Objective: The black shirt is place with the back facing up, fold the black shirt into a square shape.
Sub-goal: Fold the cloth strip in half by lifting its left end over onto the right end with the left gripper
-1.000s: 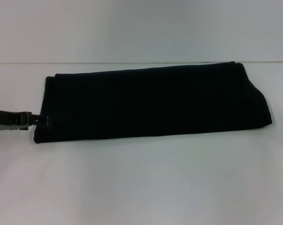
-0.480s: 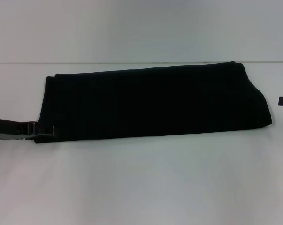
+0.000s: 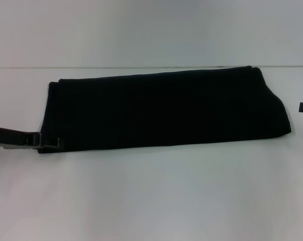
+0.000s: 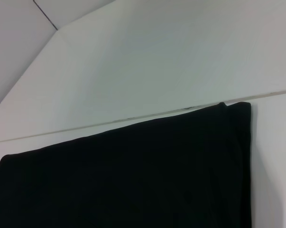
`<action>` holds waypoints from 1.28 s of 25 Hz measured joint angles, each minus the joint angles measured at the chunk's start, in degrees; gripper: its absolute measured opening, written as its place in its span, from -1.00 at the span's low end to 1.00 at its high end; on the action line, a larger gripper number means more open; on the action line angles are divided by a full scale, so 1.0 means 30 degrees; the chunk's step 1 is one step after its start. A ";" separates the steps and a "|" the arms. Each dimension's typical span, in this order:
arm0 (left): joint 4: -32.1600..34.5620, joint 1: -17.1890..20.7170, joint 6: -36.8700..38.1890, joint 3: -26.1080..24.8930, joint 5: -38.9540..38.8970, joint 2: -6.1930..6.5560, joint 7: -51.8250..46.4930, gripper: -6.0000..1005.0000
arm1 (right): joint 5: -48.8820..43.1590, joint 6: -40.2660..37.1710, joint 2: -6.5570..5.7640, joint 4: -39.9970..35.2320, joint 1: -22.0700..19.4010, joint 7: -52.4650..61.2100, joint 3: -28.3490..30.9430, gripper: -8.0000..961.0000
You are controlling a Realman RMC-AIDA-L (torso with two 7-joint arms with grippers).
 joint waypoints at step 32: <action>-0.0024 -0.0180 -0.0345 0.0256 0.0027 0.0009 0.0281 -0.99 | -0.1973 0.5283 0.1576 0.1307 0.1415 0.0629 -0.2458 -0.07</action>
